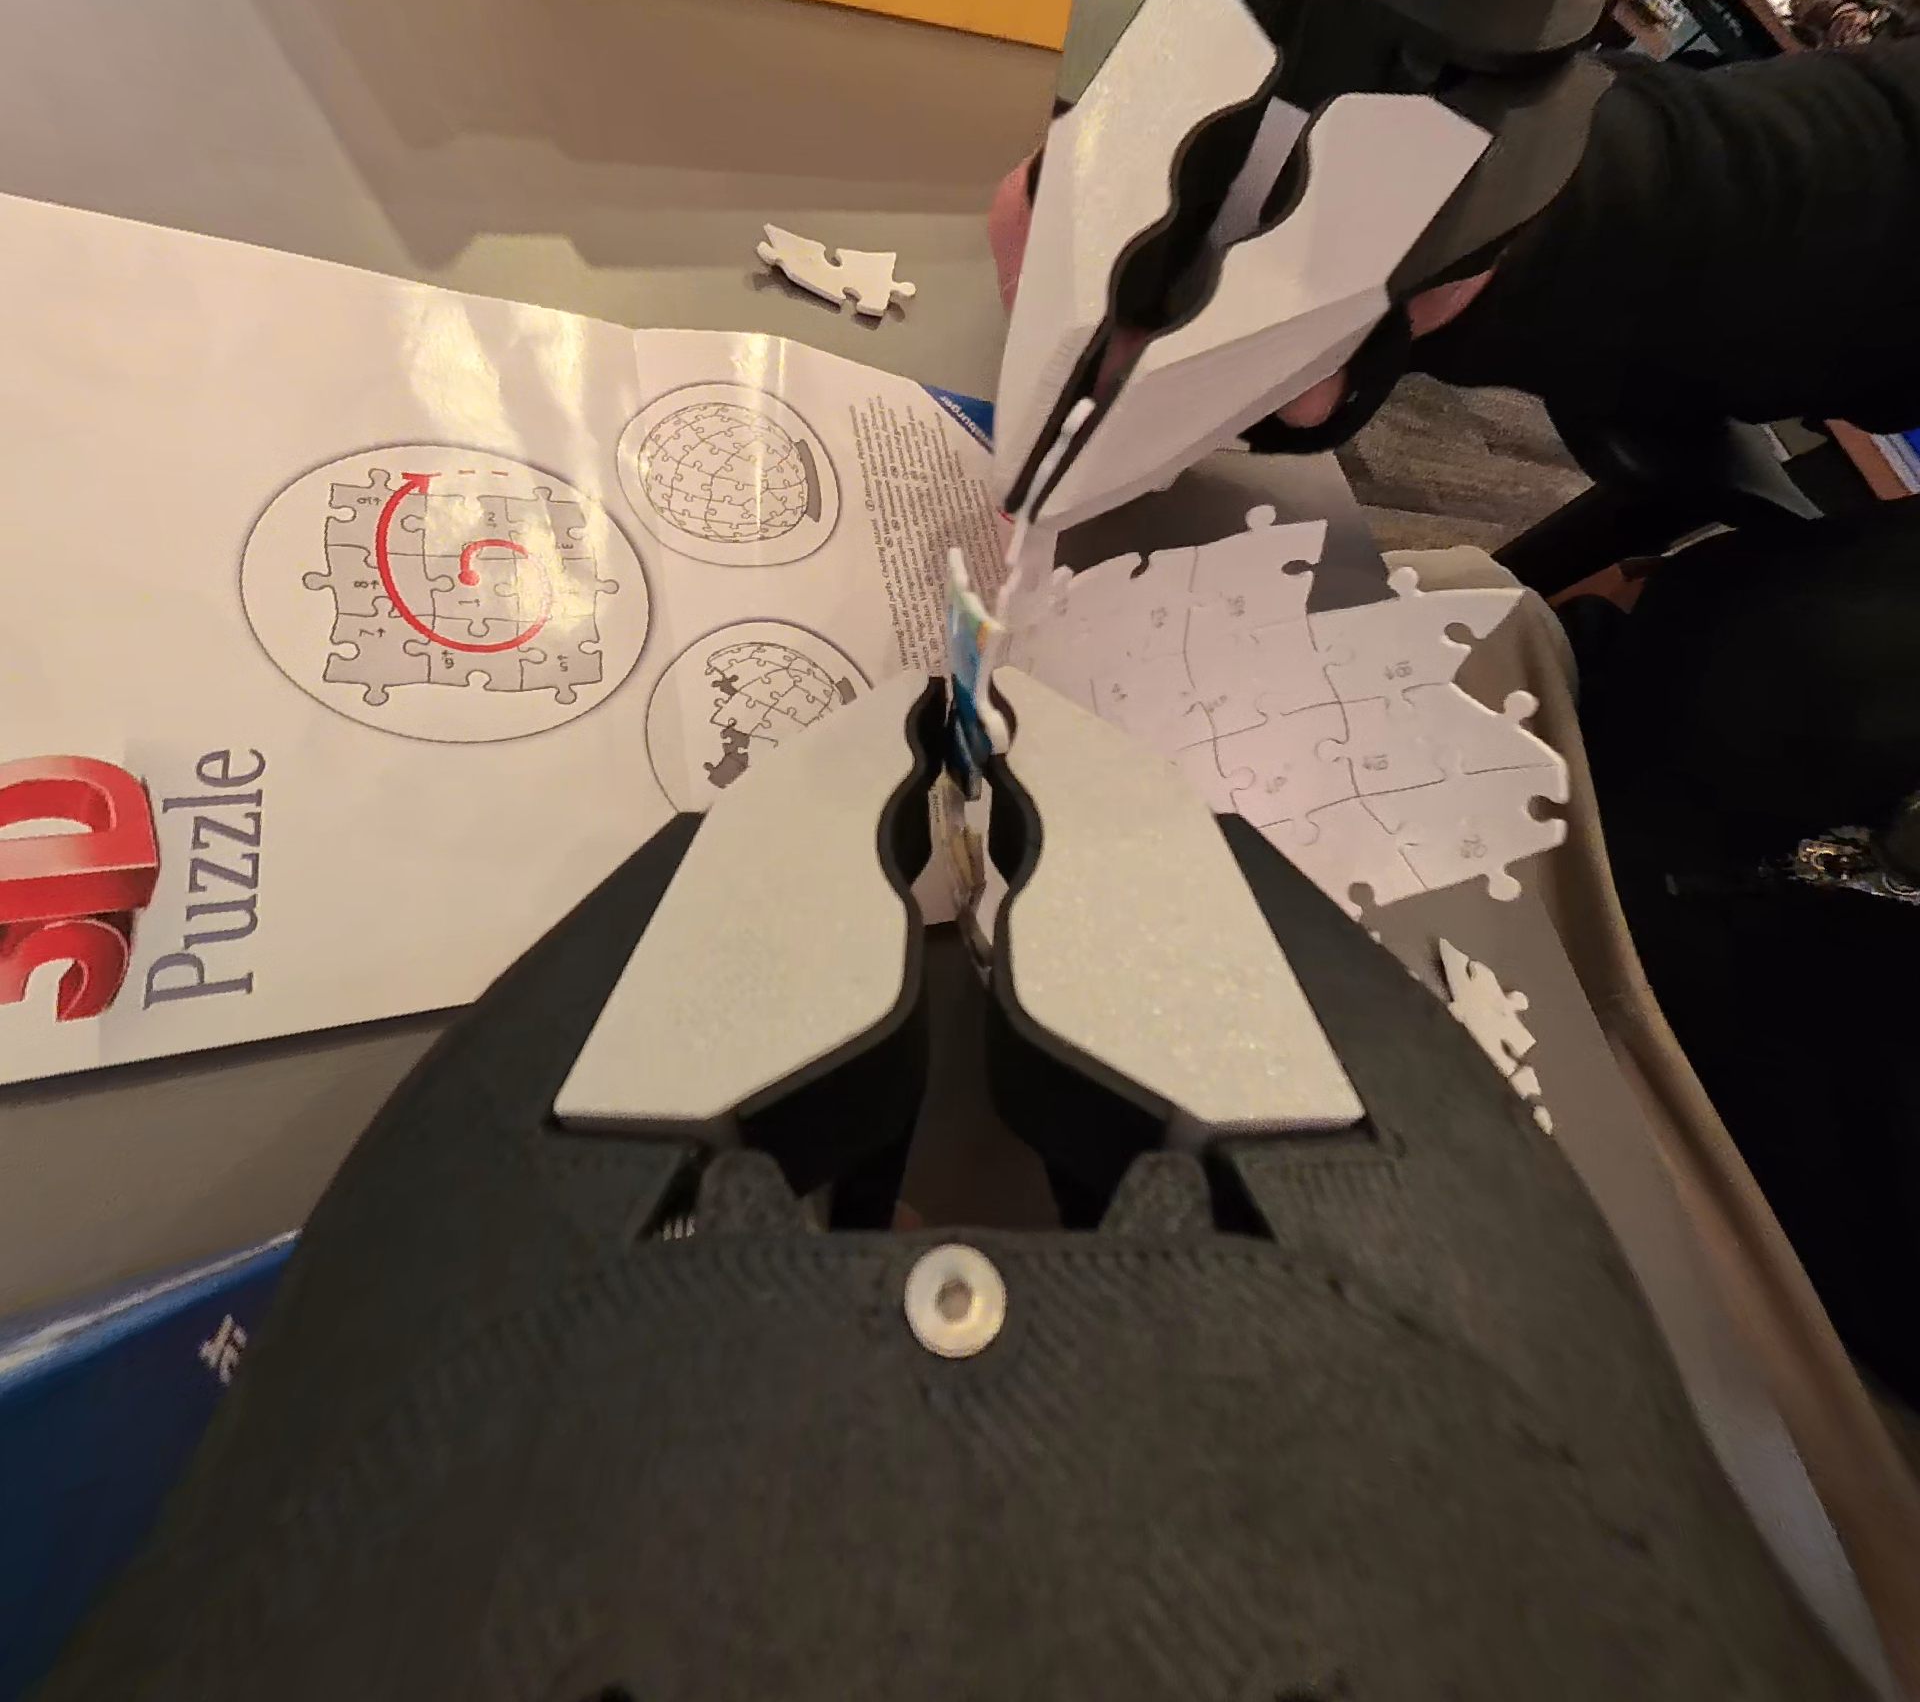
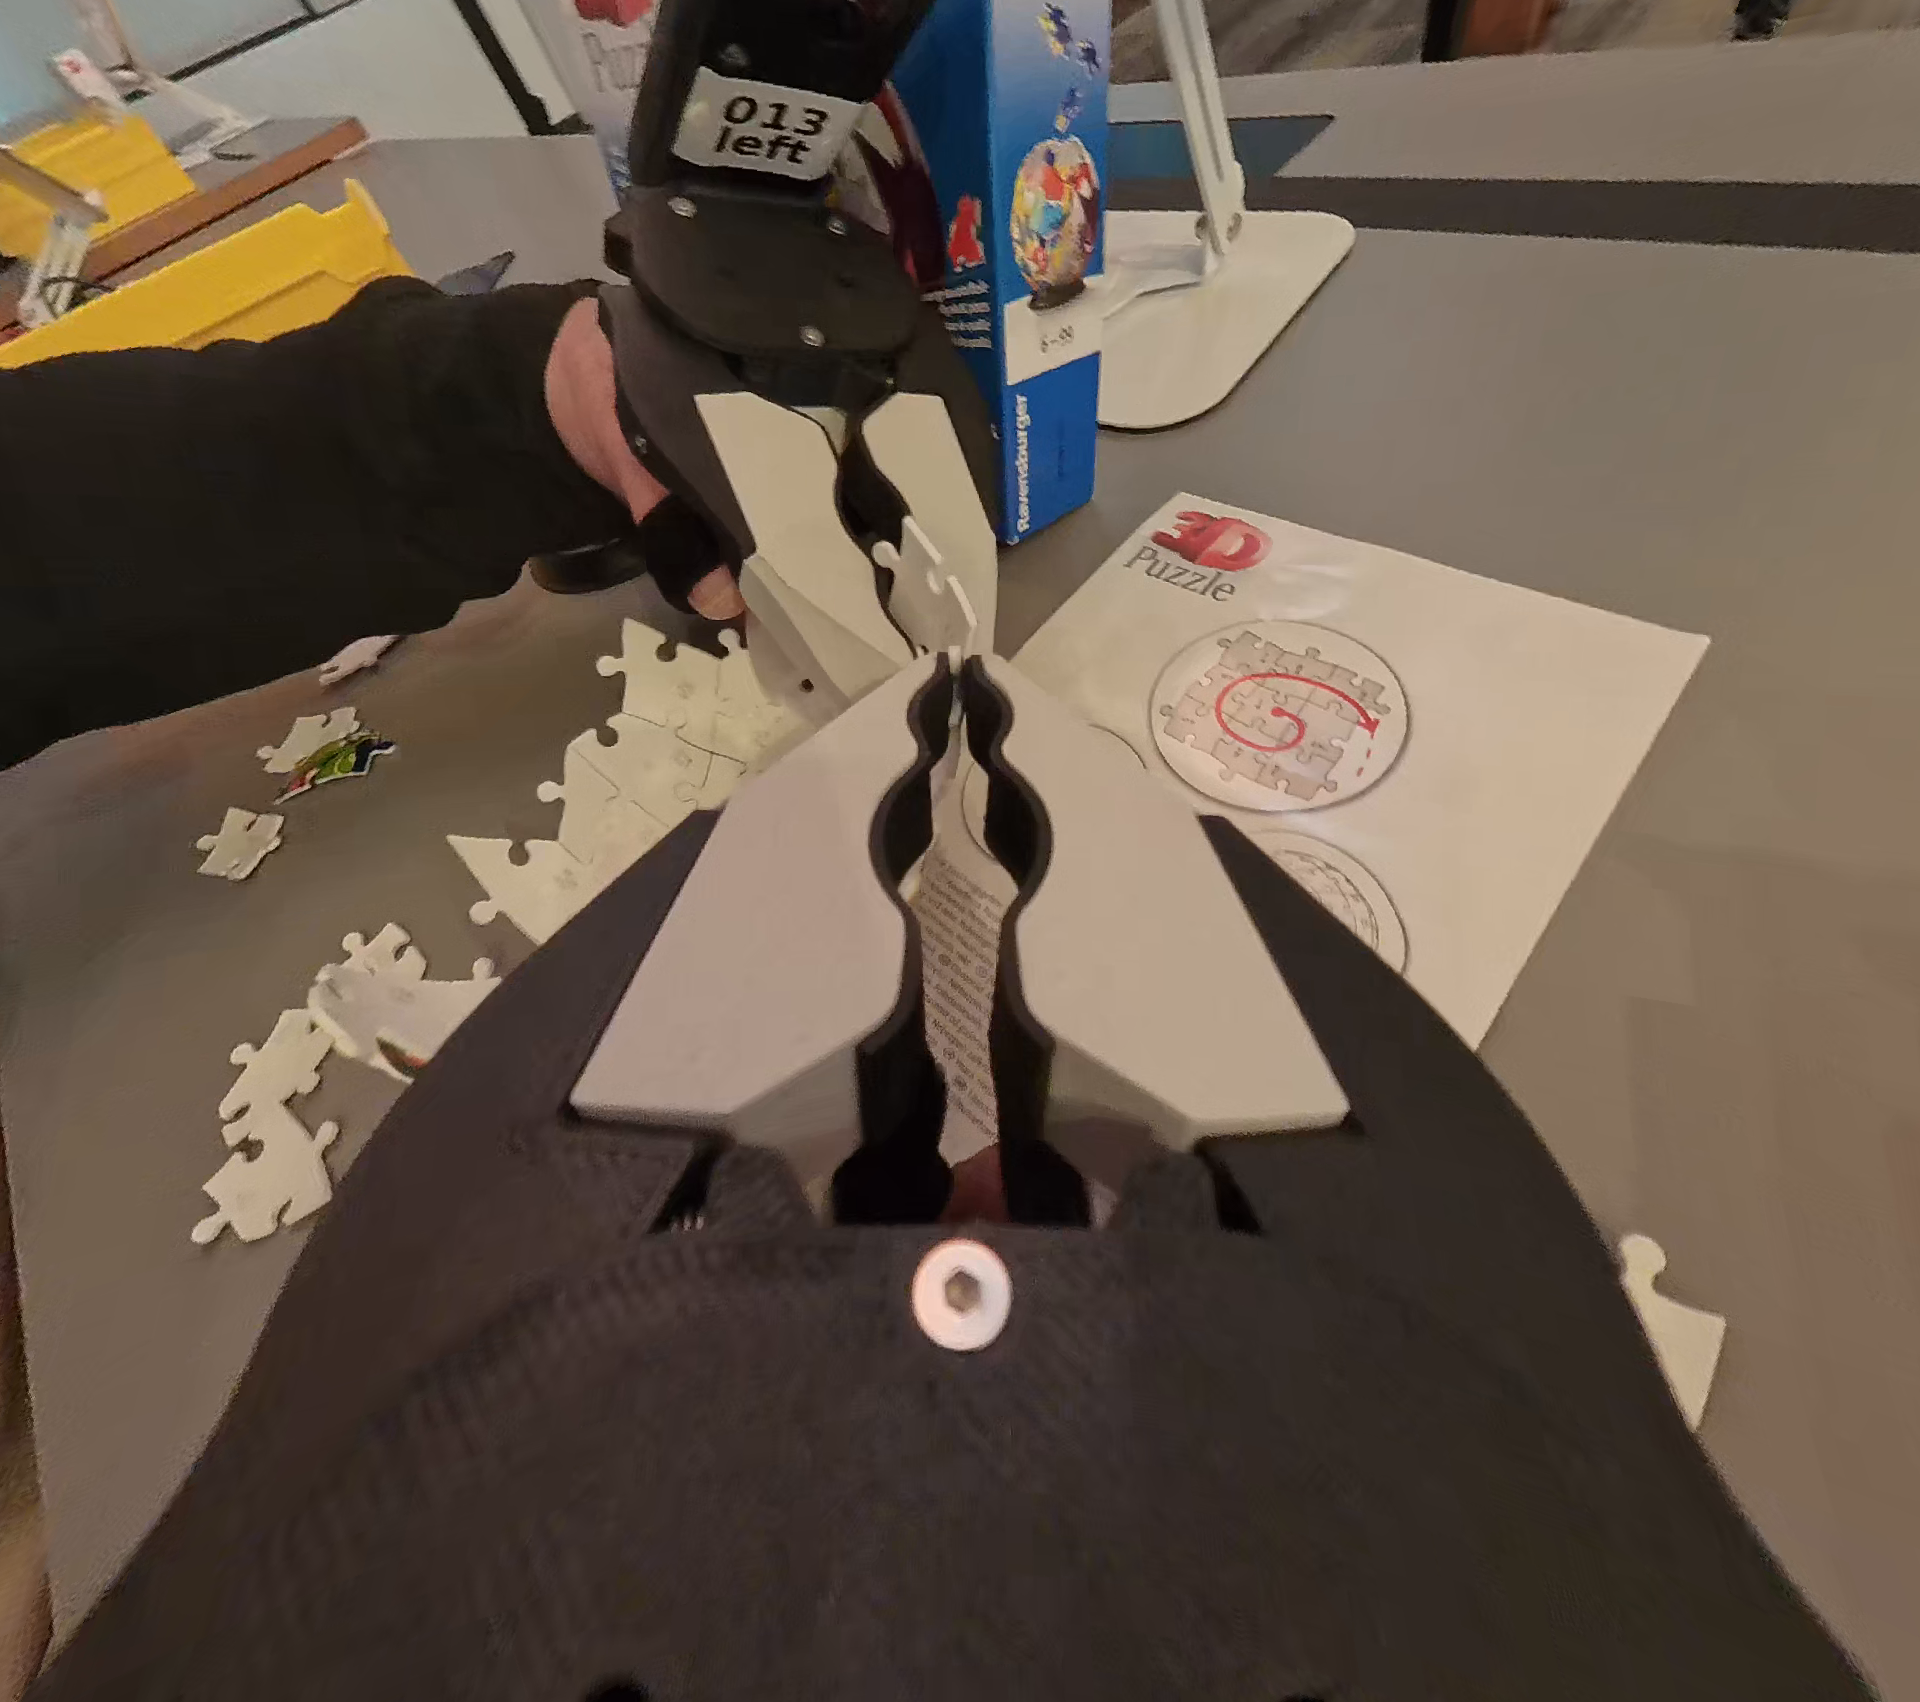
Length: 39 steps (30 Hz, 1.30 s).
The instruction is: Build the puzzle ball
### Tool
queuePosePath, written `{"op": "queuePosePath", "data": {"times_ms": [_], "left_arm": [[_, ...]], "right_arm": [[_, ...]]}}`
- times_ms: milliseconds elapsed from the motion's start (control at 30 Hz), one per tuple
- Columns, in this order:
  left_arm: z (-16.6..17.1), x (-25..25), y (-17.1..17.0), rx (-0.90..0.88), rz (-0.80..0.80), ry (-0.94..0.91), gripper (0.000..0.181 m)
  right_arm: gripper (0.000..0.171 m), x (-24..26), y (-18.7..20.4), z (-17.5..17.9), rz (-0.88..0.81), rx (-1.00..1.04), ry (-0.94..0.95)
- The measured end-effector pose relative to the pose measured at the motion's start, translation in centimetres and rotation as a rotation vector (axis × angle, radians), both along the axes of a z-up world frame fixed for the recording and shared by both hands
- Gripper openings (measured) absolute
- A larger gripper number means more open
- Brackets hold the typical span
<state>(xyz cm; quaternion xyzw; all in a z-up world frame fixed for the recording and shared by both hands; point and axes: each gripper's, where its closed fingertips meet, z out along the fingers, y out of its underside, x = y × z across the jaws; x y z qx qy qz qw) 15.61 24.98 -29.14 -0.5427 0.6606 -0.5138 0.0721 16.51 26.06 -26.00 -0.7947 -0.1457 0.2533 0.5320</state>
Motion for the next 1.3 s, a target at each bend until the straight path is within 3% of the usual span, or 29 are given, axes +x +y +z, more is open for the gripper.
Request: {"op": "queuePosePath", "data": {"times_ms": [33, 667, 1300], "left_arm": [[-0.1, 0.0, 0.0, 0.009, -0.004, 0.006, 0.005], [-0.4, 0.3, -0.3, 0.04, -0.043, 0.016, 0.004], [-0.6, 0.4, -0.7, 0.06, -0.063, 0.002, 0.004]], "right_arm": [[0.0, -0.1, 0.0, 0.1, 0.016, 0.01, -0.015], [0.0, -0.4, -0.2, -1.0, 0.097, 0.06, -0.365], [0.002, 0.0, -0.2, -1.5, 0.078, 0.039, -0.338]]}}
